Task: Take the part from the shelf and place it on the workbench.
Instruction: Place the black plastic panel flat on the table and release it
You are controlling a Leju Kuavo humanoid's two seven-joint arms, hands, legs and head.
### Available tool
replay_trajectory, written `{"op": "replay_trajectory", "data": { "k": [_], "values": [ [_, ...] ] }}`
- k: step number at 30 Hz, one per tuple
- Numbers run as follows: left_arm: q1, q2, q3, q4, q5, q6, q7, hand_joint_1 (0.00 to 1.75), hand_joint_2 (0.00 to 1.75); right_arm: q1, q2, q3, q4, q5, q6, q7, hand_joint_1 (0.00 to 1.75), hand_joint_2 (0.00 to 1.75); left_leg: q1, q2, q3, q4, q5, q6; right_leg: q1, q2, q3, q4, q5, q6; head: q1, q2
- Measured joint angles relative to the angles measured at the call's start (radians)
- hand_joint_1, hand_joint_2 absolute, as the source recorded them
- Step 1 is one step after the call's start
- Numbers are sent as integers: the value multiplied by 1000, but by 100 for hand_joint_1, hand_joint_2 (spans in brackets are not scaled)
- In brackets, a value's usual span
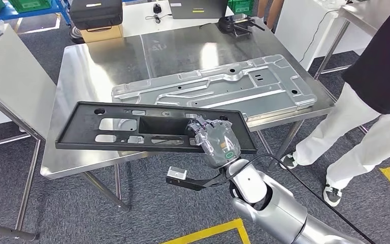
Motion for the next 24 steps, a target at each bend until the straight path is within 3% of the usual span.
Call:
{"op": "replay_trajectory", "data": {
  "k": [3,4,5,8,9,11,12,14,15,17,19,20,21,23,24],
  "values": [
    [-1,-1,0,0,-1,0,0,0,175,0,0,1,2,-1,-1,-2,175,175,7,1,8,-6,1,-2,-10,0,-89,175,-78,21,1,0],
    [0,-1,0,0,-1,0,0,0,175,2,0,2,3,-1,-1,-2,175,175,10,0,8,-5,-1,-5,-15,0,-106,204,-81,28,1,0],
    [0,-2,-1,0,-1,0,0,0,175,2,0,3,5,-2,-1,-2,175,175,15,-1,8,-3,-4,-10,-21,0,-106,196,-65,37,1,0],
    [0,-1,-1,0,-1,0,0,0,175,1,0,4,8,-2,-1,-2,175,175,30,-5,4,24,-26,-41,-38,5,-20,23,22,62,2,0],
    [-1,0,-1,0,-1,0,0,0,175,0,1,4,8,-2,-1,-2,175,175,32,-6,1,34,-34,-51,-40,9,1,-17,33,57,2,0],
    [-2,2,-1,0,-1,1,0,0,175,1,2,5,10,-3,-1,-2,175,175,31,-7,-4,42,-43,-64,-34,17,7,-28,26,30,1,0],
    [-2,2,-1,0,-1,1,0,0,175,1,2,5,10,-3,-2,-2,175,175,33,-7,-3,42,-43,-66,-33,16,4,-25,24,15,1,0],
    [-1,2,-1,0,-1,2,0,0,175,0,3,6,10,-3,-2,-2,175,175,36,3,-12,65,-58,-67,-30,14,4,-23,22,-3,0,0],
    [-2,2,-1,0,-1,2,0,0,175,0,3,6,10,-3,-2,-2,175,175,34,9,-31,106,-77,-65,-29,12,5,-23,22,-9,0,0],
    [-3,2,-1,0,-2,2,0,0,175,0,3,6,10,-3,-2,-2,175,175,26,19,-101,243,-134,-59,-23,9,6,-24,19,-18,-1,0],
    [-2,2,-1,0,-2,2,0,0,175,1,3,6,11,-3,-2,-2,175,175,17,19,-166,352,-160,-49,-14,6,8,-23,15,-25,-2,0],
    [-2,2,-1,0,-2,2,0,0,175,1,3,6,11,-3,-2,-2,175,175,12,19,-175,357,-148,-42,-9,5,11,-23,12,-28,-2,0],
    [-2,2,-1,0,-2,2,0,0,175,1,3,6,11,-3,-2,-2,175,175,6,19,-165,322,-118,-32,-5,5,16,-23,9,-30,-2,0],
    [-2,2,-1,0,-1,2,0,0,175,1,4,6,10,-3,-2,-2,175,175,-9,22,-109,186,-45,-5,2,4,28,-24,2,-32,-1,0],
    [-2,3,-1,0,-1,2,0,0,175,1,4,6,10,-3,-2,-2,175,175,-17,23,-85,128,-23,6,5,3,31,-24,-1,-31,-1,0]
  ]
}}
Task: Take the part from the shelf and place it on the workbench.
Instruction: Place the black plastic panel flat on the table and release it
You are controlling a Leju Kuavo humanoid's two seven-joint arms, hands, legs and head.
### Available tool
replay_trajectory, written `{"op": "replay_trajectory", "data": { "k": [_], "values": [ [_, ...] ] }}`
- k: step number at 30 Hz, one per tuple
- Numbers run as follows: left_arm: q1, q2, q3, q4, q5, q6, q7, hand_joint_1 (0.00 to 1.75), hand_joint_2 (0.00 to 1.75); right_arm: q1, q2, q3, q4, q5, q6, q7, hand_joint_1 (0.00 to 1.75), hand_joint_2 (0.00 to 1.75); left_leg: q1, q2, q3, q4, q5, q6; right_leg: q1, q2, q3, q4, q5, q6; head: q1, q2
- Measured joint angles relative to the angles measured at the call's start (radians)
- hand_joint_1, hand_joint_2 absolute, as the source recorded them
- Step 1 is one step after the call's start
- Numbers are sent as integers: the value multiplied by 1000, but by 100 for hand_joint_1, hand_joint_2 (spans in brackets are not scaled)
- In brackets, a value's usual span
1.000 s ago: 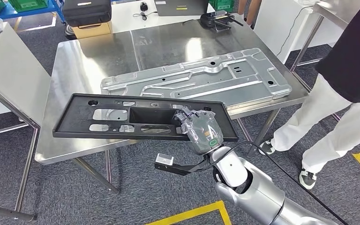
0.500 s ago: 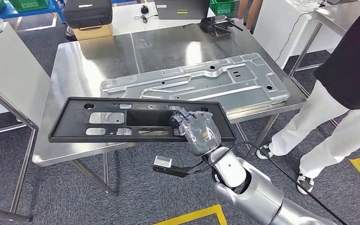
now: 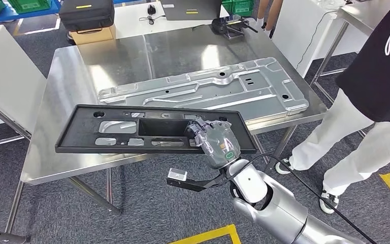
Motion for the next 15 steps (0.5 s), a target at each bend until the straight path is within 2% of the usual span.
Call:
{"op": "replay_trajectory", "data": {
  "k": [1,2,5,7,9,10,11,12,14,15],
  "values": [
    [0,0,0,0,0,0,0,0,175,0,0,0,0,0,0,0,175,175,-6,2,14,-36,10,7,1,-1,1,-1,-2,2,0,0],
    [0,1,0,0,0,0,0,0,175,0,0,0,0,0,0,0,175,175,-11,3,18,-47,7,11,1,-3,1,-2,-4,6,0,0],
    [4,0,0,0,0,0,0,0,175,-1,0,0,0,-1,0,0,175,175,-5,0,32,-67,9,9,0,-5,3,2,-14,20,1,0],
    [4,-1,0,0,0,0,0,0,175,-1,-1,0,0,-1,0,1,175,175,1,0,47,-80,11,11,-1,-5,-29,74,-52,28,2,0],
    [3,-2,0,0,0,0,0,0,175,0,-1,0,0,-1,0,3,175,175,1,-1,51,-80,7,15,-2,-4,-100,202,-103,34,2,0],
    [4,-2,0,0,0,-1,0,0,175,2,-1,0,0,-1,0,3,175,175,1,-1,53,-80,5,15,-3,-5,-129,248,-111,37,2,0],
    [4,-2,0,0,0,-1,0,0,175,3,-2,0,0,-1,1,3,175,175,1,-2,54,-80,3,15,-4,-5,-144,260,-102,38,2,0],
    [5,-2,0,0,0,-1,0,0,175,4,-2,0,0,-1,1,3,175,175,2,-4,57,-80,1,13,-5,-5,-138,233,-73,39,2,0],
    [5,-2,0,0,0,-1,0,0,175,4,-3,0,0,-1,3,4,175,175,3,-7,65,-78,-7,5,-7,-4,-80,100,2,40,2,0],
    [5,-2,0,0,0,-1,0,0,175,4,-3,0,0,-1,4,4,175,175,1,-8,68,-76,-12,0,-7,-3,-52,39,26,37,2,0]
  ]
}}
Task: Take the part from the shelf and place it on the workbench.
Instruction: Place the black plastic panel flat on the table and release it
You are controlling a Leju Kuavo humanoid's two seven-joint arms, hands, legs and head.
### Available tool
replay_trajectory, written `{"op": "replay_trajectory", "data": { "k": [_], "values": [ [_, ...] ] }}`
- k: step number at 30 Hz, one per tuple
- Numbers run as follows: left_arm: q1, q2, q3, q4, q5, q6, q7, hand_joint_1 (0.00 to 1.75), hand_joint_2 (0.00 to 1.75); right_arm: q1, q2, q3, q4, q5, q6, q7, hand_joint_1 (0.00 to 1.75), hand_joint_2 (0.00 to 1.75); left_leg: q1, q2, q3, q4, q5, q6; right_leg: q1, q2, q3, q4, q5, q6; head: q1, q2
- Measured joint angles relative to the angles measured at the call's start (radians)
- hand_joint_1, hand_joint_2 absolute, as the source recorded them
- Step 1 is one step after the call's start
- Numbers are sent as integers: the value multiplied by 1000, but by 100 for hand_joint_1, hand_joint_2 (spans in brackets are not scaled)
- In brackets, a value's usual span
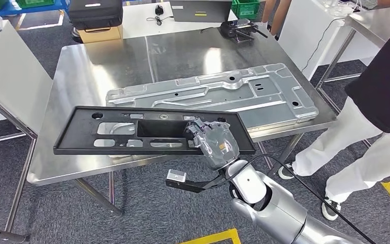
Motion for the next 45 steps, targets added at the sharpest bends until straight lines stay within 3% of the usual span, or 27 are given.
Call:
{"op": "replay_trajectory", "data": {
  "k": [2,4,6,9,10,11,12,14,16,18,21,22,24,26,27,28,30,31,33,36,38,40,41,42,43,45],
  "values": [
    [0,0,0,0,0,0,0,0,175,1,0,0,0,0,1,1,175,175,-4,-1,1,2,-6,-8,2,2,25,-53,10,-9,-1,0],
    [0,1,0,0,0,0,0,0,175,1,-1,0,0,0,2,2,175,175,-3,-1,-1,4,-10,-14,4,2,25,-54,9,-22,-1,0],
    [0,1,0,0,0,0,0,0,175,1,0,0,0,3,3,5,175,175,0,2,-16,39,-33,-23,2,1,27,-56,9,-34,-2,0],
    [0,2,0,0,0,0,0,0,175,2,0,0,0,11,5,8,175,175,5,5,-112,233,-117,-38,0,-2,30,-57,5,-45,-4,0],
    [0,2,0,0,0,0,0,0,175,3,0,0,0,12,5,9,175,175,5,5,-145,292,-133,-40,1,-2,31,-57,4,-46,-4,0],
    [1,2,0,0,0,0,0,0,175,5,0,0,0,13,6,10,175,175,6,5,-163,318,-131,-40,1,-3,33,-57,2,-46,-4,0],
    [1,2,0,0,0,0,0,0,175,6,0,0,0,14,6,11,175,175,6,6,-158,298,-109,-39,1,-3,36,-57,-1,-46,-4,0],
    [0,2,0,0,0,0,0,0,175,7,0,0,0,15,6,12,175,175,5,11,-100,161,-34,-31,1,-4,47,-57,-7,-43,-4,0],
    [0,2,0,0,0,0,0,0,175,6,0,0,0,15,6,13,175,175,-2,18,-43,39,9,-22,4,-4,54,-57,-13,-35,-4,0],
    [0,2,0,0,-1,0,0,0,175,6,0,0,0,15,6,13,175,175,-9,19,-28,9,8,-16,5,-6,55,-58,-17,-26,-4,0],
    [1,1,0,0,-1,0,0,0,175,5,0,0,0,16,6,13,175,175,-4,14,-17,-1,11,-3,3,-8,50,-38,-34,-12,-3,0],
    [1,1,0,0,-1,0,0,0,175,5,0,0,0,16,6,12,175,175,-1,13,-11,-5,12,3,3,-7,34,1,-55,-8,-3,0],
    [0,1,0,0,-2,0,0,0,175,5,0,0,0,17,6,12,175,175,0,12,-5,-6,8,12,3,-6,-33,134,-114,-2,-3,0],
    [1,1,0,0,-2,-1,0,0,175,8,-1,0,1,17,6,13,175,175,0,8,-1,-6,4,15,2,-5,-95,235,-138,2,-3,0],
    [1,1,0,0,-1,-1,0,0,175,9,-1,0,1,17,6,13,175,175,0,4,2,-6,2,15,2,-5,-99,229,-119,3,-3,0],
    [1,1,0,0,-1,-1,0,0,175,9,-2,0,2,17,6,13,175,175,1,1,7,-5,-1,13,1,-5,-83,185,-85,3,-3,0],
    [1,0,0,0,-1,-1,0,0,175,9,-2,0,4,18,6,12,175,175,-1,-6,16,-3,-10,6,-1,0,-16,37,-9,1,-2,0],
    [0,0,0,0,-1,-1,0,0,175,8,-1,0,4,19,5,12,175,175,-3,-8,17,-2,-14,1,-1,3,9,-17,10,-3,-2,0],
    [0,0,0,0,-1,-1,0,0,175,7,-1,0,5,20,5,11,175,175,-6,-10,16,-1,-18,-6,2,8,27,-60,13,-12,-3,0],
    [0,2,0,0,-2,-1,0,0,175,6,0,0,5,15,4,7,175,175,-1,-6,7,15,-33,-20,2,6,28,-63,13,-31,-3,0],
    [-2,3,0,0,-2,-1,0,0,175,4,0,0,5,10,3,3,175,175,4,0,-39,110,-80,-33,-1,4,31,-65,11,-40,-5,0],
    [-2,3,0,0,-2,-1,0,0,175,5,0,0,5,7,3,1,175,175,6,1,-115,255,-136,-42,-1,2,33,-65,8,-45,-6,0],
    [-2,3,0,0,-2,-1,0,0,175,6,0,0,5,6,3,1,175,175,7,2,-143,301,-144,-44,-1,1,34,-65,6,-46,-6,0],
    [-2,3,0,0,-2,-1,0,0,175,7,0,0,5,5,3,0,175,175,8,2,-152,308,-132,-44,-2,1,37,-65,4,-46,-6,0],
    [-2,3,0,0,-2,-1,0,0,175,7,0,0,5,5,3,0,175,175,8,3,-140,271,-101,-43,-2,1,42,-64,1,-45,-6,0],
    [-2,3,0,0,-2,-1,0,0,175,7,0,0,5,5,3,-1,175,175,8,8,-77,124,-22,-38,-1,1,54,-65,-7,-40,-6,0]
  ]
}}
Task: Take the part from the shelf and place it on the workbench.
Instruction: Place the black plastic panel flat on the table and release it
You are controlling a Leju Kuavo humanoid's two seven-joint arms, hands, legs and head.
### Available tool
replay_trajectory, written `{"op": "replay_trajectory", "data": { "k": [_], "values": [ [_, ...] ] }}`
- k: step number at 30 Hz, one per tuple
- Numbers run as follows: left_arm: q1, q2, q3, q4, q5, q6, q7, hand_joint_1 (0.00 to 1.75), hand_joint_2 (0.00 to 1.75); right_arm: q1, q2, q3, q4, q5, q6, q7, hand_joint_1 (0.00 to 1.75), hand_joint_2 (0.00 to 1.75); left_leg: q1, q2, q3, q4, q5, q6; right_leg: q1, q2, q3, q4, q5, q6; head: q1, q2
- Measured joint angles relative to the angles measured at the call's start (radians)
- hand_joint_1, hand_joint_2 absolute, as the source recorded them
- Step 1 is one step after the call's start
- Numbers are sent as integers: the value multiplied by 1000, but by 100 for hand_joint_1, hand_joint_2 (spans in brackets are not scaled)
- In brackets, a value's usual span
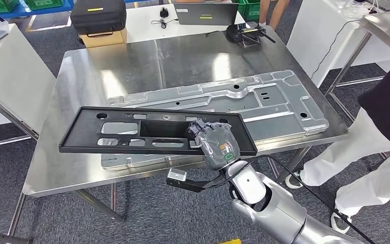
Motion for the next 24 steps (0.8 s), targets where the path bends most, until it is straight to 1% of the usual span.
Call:
{"op": "replay_trajectory", "data": {
  "k": [1,2,4,6,7,8,10,11,12,13,14,15,16,17,18,19,21,22,23,24],
  "values": [
    [0,0,0,0,0,0,0,0,175,-1,0,0,0,0,0,0,175,175,-2,2,29,-64,24,4,2,0,3,0,-3,3,0,0],
    [-1,0,0,0,0,0,0,0,175,-2,0,0,0,0,0,0,175,175,-5,4,46,-102,34,8,3,0,4,0,-5,8,0,0],
    [0,0,0,0,0,-1,0,0,175,-3,0,0,0,0,0,0,175,175,-11,4,52,-118,30,17,4,0,3,-1,-7,17,0,0],
    [1,0,0,0,0,-1,0,0,175,-4,0,0,0,0,0,0,175,175,-7,2,57,-122,31,28,2,-1,2,7,-17,27,0,0],
    [1,-1,0,0,0,-1,0,0,175,-5,0,0,0,0,0,-1,175,175,-5,2,61,-126,32,34,2,-1,-8,33,-32,32,1,0],
    [1,-1,0,0,0,-2,0,0,175,-6,0,0,0,0,0,-2,175,175,-4,2,66,-128,31,40,1,0,-31,83,-57,35,1,0],
    [1,-1,0,0,0,-2,0,0,175,-5,0,0,0,-1,0,-3,175,175,-6,2,71,-128,27,49,1,0,-106,226,-115,40,2,0],
    [1,-1,0,0,0,-2,0,0,175,-4,0,0,1,-1,0,-3,175,175,-7,1,73,-128,25,51,1,0,-140,282,-129,42,2,0],
    [2,-1,0,0,0,-2,0,0,175,-3,-1,0,2,-2,0,-3,175,175,-7,0,76,-128,23,51,1,0,-157,302,-122,42,3,0],
    [2,-1,0,0,0,-2,0,0,175,-2,-1,0,2,-2,0,-3,175,175,-7,-1,80,-128,21,51,1,0,-153,281,-97,42,3,0],
    [3,-1,0,0,0,-2,0,0,175,-2,-1,0,3,-2,0,-3,175,175,-7,-3,85,-128,17,49,1,0,-127,218,-57,40,3,0],
    [2,-1,0,0,0,-2,0,0,175,-3,-1,0,3,-2,0,-3,175,175,-8,-5,90,-127,13,46,1,0,-92,140,-19,38,3,0],
    [2,-2,0,0,1,-2,0,0,175,-4,0,0,3,-2,0,-3,175,175,-10,-6,94,-126,8,41,1,0,-60,72,9,35,3,0],
    [1,-2,0,0,1,-2,0,0,175,-4,0,0,3,-2,0,-3,175,175,-12,-7,95,-125,5,37,2,1,-38,25,23,31,3,0],
    [1,-2,0,0,1,-1,0,0,175,-5,0,0,3,-2,0,-3,175,175,-13,-8,96,-125,2,33,4,1,-29,5,24,26,3,0],
    [1,-2,0,0,1,-1,0,0,175,-5,0,0,3,-2,0,-3,175,175,-14,-8,95,-126,1,29,7,1,-28,2,23,21,3,0],
    [2,0,0,0,1,-1,0,0,175,-6,0,0,3,-1,0,-2,175,175,-11,-7,92,-120,-7,20,6,1,-27,0,23,10,3,0],
    [1,0,0,0,1,-1,0,0,175,-7,0,0,3,1,0,-1,175,175,-9,-5,81,-96,-22,13,5,0,-26,-1,23,4,2,0],
    [0,1,0,0,1,-1,0,0,175,-8,1,0,3,3,0,0,175,175,-7,-4,58,-47,-47,7,2,-2,-25,-2,22,-1,1,0],
    [0,1,0,0,1,-1,0,0,175,-8,1,0,3,5,0,1,175,175,-5,-3,24,21,-77,1,2,-3,-24,-1,21,-4,0,0]
  ]
}}
